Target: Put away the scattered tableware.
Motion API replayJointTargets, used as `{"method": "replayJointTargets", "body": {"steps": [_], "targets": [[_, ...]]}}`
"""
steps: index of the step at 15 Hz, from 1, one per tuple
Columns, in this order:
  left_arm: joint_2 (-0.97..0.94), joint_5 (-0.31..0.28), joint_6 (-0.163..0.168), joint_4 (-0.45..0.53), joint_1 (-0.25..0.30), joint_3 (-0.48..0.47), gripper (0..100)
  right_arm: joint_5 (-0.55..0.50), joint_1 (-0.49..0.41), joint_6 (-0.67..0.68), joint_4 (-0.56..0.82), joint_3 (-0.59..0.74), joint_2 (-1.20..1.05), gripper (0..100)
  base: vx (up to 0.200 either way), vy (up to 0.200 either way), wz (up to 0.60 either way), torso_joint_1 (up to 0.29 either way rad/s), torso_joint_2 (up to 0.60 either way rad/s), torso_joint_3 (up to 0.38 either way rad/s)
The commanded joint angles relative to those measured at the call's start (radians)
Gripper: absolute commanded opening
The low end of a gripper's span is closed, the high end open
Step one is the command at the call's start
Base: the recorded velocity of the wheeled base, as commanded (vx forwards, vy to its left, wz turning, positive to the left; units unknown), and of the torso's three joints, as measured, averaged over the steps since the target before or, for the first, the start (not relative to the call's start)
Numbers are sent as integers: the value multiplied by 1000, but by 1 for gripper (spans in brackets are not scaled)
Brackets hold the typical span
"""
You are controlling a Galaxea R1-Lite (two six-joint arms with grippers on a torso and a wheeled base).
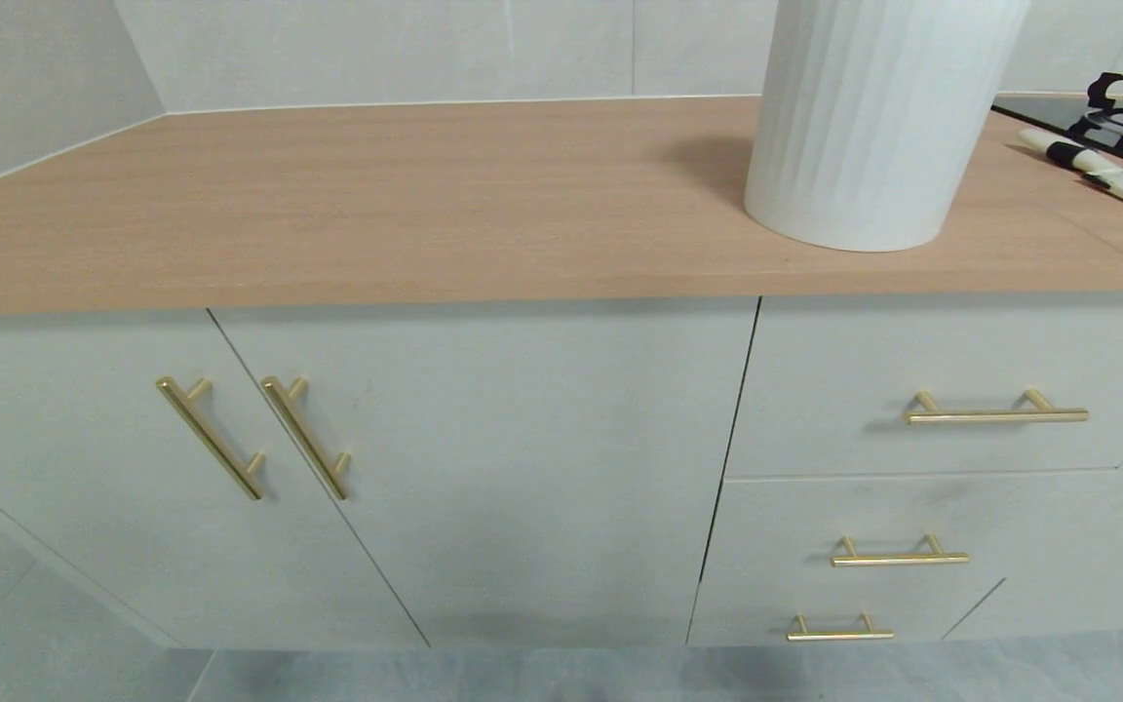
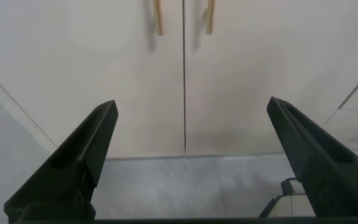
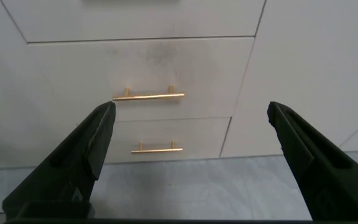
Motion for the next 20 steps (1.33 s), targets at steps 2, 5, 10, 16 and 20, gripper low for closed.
{"method": "replayJointTargets", "body": {"steps": [2,5,10,16,20], "targets": [[0,0,1,0,0,0,100,0,0,-1,0,0,2,100,0,0,0,0,0,0],[0,0,6,0,0,0,100,0,0,-1,0,0,2,100,0,0,0,0,0,0],[0,0,6,0,0,0,100,0,0,-1,0,0,2,100,-160,-160,0,5,4,2],[0,0,3,0,0,0,100,0,1,-1,0,0,2,100,-167,-167,0,0,0,1],[0,0,3,0,0,0,100,0,1,-1,0,0,2,100,0,0,0,0,0,0]]}}
